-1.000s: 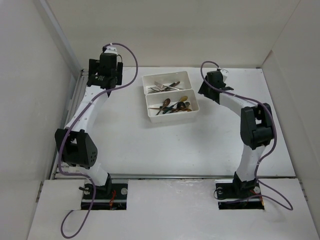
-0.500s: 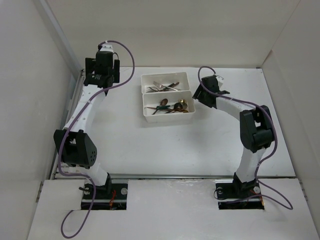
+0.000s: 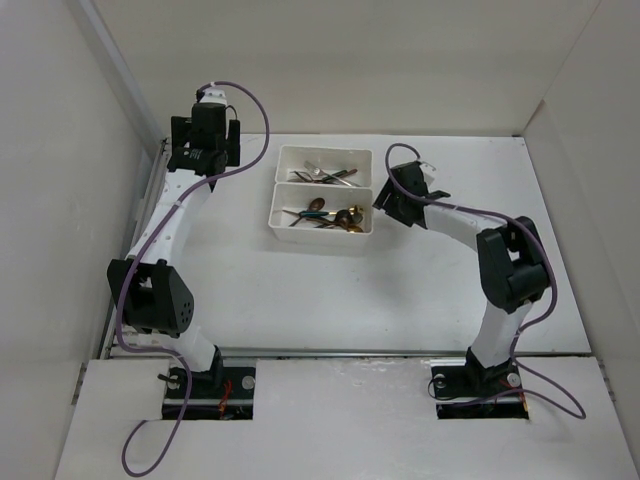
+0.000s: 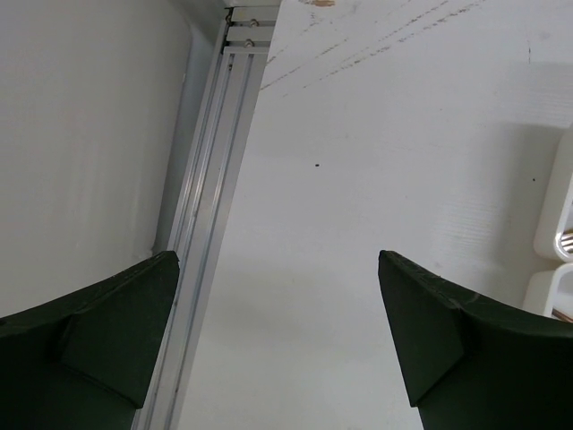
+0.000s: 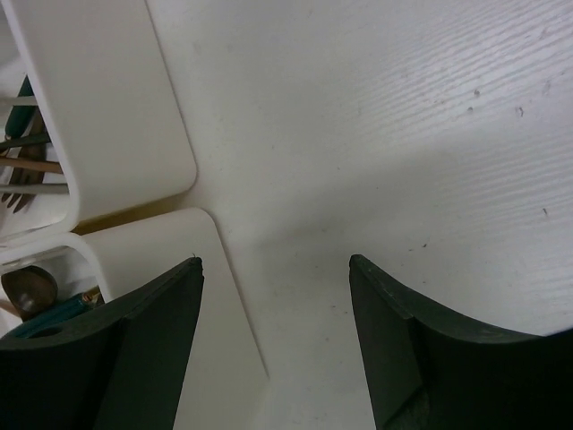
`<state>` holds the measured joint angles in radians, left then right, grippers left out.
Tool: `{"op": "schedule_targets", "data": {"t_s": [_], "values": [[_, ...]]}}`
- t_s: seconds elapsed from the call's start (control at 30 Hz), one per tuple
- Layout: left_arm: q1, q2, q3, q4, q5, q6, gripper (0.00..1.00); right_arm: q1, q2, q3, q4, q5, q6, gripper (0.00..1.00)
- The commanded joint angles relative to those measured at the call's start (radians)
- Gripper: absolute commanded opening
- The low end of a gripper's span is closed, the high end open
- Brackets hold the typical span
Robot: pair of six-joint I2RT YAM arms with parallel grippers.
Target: Sort the eating utensils into containers
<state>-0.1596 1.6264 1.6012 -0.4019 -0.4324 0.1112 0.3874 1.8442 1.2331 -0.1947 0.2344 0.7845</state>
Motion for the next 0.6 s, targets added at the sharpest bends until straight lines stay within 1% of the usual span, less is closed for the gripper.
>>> {"op": "schedule_targets", "data": {"t_s": [0.0, 0.17, 0.23, 0.27, 0.3, 0.37, 0.4, 0.43, 0.47, 0.53, 0.57], "values": [[0.003, -0.048, 0.025, 0.005, 0.006, -0.019, 0.92, 0.021, -0.049, -0.014, 0.024, -0.026, 0.024, 0.72], [0.003, -0.048, 0.025, 0.005, -0.003, -0.019, 0.92, -0.027, -0.1, -0.05, 0.024, 0.006, 0.047, 0.73], [0.003, -0.048, 0.025, 0.014, -0.003, -0.019, 0.92, -0.067, -0.131, -0.06, -0.004, 0.055, 0.047, 0.74], [0.003, -0.048, 0.014, 0.014, -0.018, -0.019, 0.92, -0.082, -0.173, -0.06, -0.014, 0.08, 0.023, 0.76], [0.003, -0.048, 0.003, 0.023, -0.038, -0.019, 0.94, -0.097, -0.198, -0.07, -0.014, 0.126, 0.006, 0.77], [0.012, -0.057, -0.006, 0.032, -0.064, -0.028, 0.96, -0.16, -0.281, -0.07, -0.028, 0.164, -0.04, 0.78], [0.012, -0.057, -0.015, 0.043, -0.092, -0.041, 0.97, -0.186, -0.31, -0.07, -0.037, 0.178, -0.094, 0.78], [0.023, -0.057, -0.015, 0.043, -0.092, -0.053, 0.97, -0.244, -0.341, -0.061, -0.037, 0.198, -0.122, 0.8], [0.035, -0.057, -0.015, 0.043, -0.109, -0.064, 0.99, -0.277, -0.371, -0.061, -0.037, 0.207, -0.148, 0.81], [0.057, -0.057, -0.015, 0.052, -0.118, -0.087, 0.99, -0.343, -0.457, -0.052, -0.026, 0.216, -0.235, 0.83], [0.083, -0.047, -0.015, 0.052, -0.118, -0.102, 0.99, -0.405, -0.482, -0.031, -0.011, 0.217, -0.266, 0.84]]}}
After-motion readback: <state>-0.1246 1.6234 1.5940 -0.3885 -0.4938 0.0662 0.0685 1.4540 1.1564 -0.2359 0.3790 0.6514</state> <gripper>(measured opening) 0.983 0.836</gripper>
